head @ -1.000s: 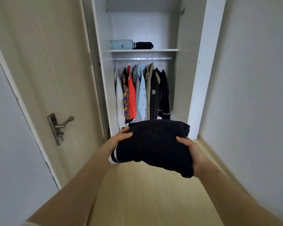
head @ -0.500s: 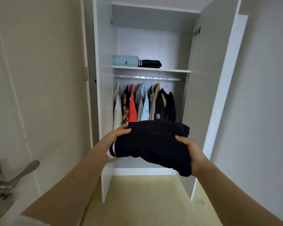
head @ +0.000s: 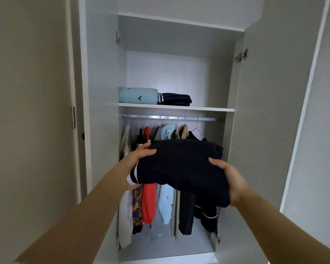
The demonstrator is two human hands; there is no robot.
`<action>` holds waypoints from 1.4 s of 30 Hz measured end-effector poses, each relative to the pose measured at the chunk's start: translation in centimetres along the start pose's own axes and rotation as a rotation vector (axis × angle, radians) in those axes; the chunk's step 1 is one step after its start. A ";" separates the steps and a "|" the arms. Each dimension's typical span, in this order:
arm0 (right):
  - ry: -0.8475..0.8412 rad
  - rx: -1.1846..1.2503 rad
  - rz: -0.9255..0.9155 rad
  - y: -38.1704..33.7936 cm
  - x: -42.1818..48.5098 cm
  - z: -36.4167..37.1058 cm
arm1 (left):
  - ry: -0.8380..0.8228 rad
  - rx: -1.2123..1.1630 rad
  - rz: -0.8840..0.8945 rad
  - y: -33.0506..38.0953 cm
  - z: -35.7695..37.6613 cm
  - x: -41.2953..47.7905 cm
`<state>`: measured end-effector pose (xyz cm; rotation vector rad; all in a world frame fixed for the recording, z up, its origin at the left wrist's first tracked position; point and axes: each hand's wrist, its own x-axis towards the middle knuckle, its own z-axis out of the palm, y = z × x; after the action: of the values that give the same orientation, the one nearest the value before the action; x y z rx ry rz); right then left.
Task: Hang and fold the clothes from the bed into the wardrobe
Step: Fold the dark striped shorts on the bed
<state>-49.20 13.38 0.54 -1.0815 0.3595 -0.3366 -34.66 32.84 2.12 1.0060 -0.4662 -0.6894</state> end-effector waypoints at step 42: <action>-0.077 -0.337 -0.661 -36.1 64.8 4.8 | -0.053 0.498 0.640 27.3 -0.5 67.4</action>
<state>7.48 -26.54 27.29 -1.5301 -0.0272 -0.8384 21.21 -5.14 28.98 1.2124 -0.9829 -0.0147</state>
